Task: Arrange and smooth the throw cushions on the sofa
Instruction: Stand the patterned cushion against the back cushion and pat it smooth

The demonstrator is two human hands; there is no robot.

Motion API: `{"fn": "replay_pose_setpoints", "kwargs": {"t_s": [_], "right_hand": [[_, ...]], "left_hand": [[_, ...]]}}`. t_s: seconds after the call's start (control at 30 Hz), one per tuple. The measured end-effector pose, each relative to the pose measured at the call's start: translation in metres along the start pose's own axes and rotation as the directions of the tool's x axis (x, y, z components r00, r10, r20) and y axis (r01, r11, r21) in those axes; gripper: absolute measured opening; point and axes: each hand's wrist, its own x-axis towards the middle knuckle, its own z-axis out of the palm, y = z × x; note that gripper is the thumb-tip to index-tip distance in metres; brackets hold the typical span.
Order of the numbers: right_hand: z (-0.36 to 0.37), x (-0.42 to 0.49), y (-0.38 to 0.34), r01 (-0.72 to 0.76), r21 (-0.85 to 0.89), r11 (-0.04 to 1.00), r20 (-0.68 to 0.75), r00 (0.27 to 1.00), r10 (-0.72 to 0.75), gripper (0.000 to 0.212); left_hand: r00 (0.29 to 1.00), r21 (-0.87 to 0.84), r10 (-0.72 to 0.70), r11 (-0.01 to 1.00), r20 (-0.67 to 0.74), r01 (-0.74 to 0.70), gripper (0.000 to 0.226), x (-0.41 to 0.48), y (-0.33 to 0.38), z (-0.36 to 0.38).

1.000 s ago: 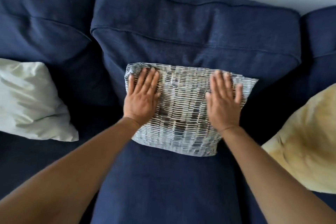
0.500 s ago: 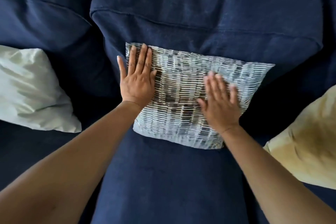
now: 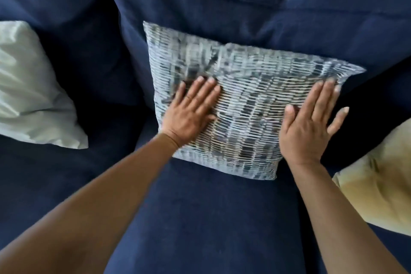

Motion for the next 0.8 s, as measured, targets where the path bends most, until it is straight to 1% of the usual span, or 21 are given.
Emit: {"fn": "replay_pose_setpoints", "kwargs": {"t_s": [0.07,0.1,0.13,0.17,0.2,0.23,0.27,0.3,0.33,0.4,0.5,0.53,0.6,0.63,0.7,0.73,0.8], "right_hand": [[-0.001,0.001,0.002,-0.145,0.059,0.988,-0.049,0.988,0.148,0.065],[-0.006,0.001,-0.003,-0.187,0.095,0.978,-0.095,0.976,0.196,0.065],[-0.014,0.000,-0.013,-0.176,0.125,0.977,-0.170,0.966,0.195,0.063],[-0.022,-0.003,-0.030,-0.104,0.153,0.983,-0.260,0.955,0.141,0.062],[-0.029,-0.007,-0.051,0.021,0.183,0.983,-0.337,0.940,0.043,0.062],[-0.032,-0.012,-0.074,0.167,0.211,0.963,-0.381,0.922,-0.077,0.063],[-0.030,-0.018,-0.096,0.305,0.227,0.925,-0.394,0.897,-0.199,0.063],[-0.022,-0.025,-0.114,0.417,0.226,0.880,-0.386,0.868,-0.312,0.063],[-0.009,-0.031,-0.125,0.490,0.214,0.845,-0.361,0.844,-0.397,0.064],[0.026,-0.035,-0.120,0.531,0.145,0.835,-0.274,0.833,-0.481,0.066],[0.070,-0.039,-0.062,0.571,-0.018,0.821,-0.129,0.813,-0.568,0.075],[0.074,-0.041,-0.038,0.559,-0.056,0.827,-0.087,0.823,-0.562,0.079],[0.069,-0.049,-0.001,0.483,-0.082,0.872,-0.016,0.874,-0.486,0.086],[0.062,-0.053,0.010,0.444,-0.090,0.892,-0.003,0.895,-0.446,0.085],[0.040,-0.060,0.016,0.397,-0.111,0.911,-0.040,0.914,-0.404,0.078],[0.027,-0.062,0.011,0.390,-0.081,0.917,-0.082,0.914,-0.396,0.073],[-0.002,-0.054,-0.017,0.405,0.040,0.913,-0.173,0.903,-0.393,0.067]], "left_hand": [[0.995,0.042,-0.101,0.994,-0.004,0.101,0.067,-0.001,-0.019,0.003],[0.992,0.037,-0.123,0.992,-0.007,0.123,0.068,-0.001,-0.020,0.003],[0.991,0.018,-0.131,0.991,-0.016,0.131,0.068,-0.002,-0.016,0.002],[0.991,0.004,-0.132,0.991,-0.018,0.132,0.069,-0.003,-0.010,0.001],[0.991,-0.003,-0.134,0.991,-0.016,0.134,0.068,-0.004,-0.005,0.000],[0.990,-0.009,-0.141,0.990,-0.017,0.141,0.067,-0.003,-0.002,0.000],[0.988,-0.016,-0.151,0.988,-0.019,0.151,0.065,-0.003,-0.001,0.001],[0.987,-0.023,-0.158,0.987,-0.027,0.157,0.062,-0.002,-0.002,0.002],[0.986,-0.028,-0.160,0.987,-0.039,0.159,0.061,-0.002,-0.003,0.002],[0.986,-0.043,-0.161,0.986,-0.043,0.159,0.061,-0.002,-0.004,0.001],[0.984,-0.010,-0.175,0.985,-0.025,0.175,0.059,-0.013,-0.005,0.002],[0.982,0.006,-0.188,0.982,-0.014,0.188,0.060,-0.016,-0.006,0.002],[0.975,0.015,-0.223,0.975,0.001,0.223,0.064,-0.021,-0.006,0.000],[0.971,0.004,-0.237,0.971,0.003,0.237,0.065,-0.021,-0.003,-0.004],[0.963,-0.051,-0.269,0.962,-0.013,0.268,0.062,-0.017,0.004,-0.019],[0.960,-0.091,-0.278,0.957,-0.037,0.274,0.061,-0.013,0.009,-0.029],[0.960,-0.159,-0.264,0.956,-0.093,0.247,0.059,-0.002,0.023,-0.047]]}}
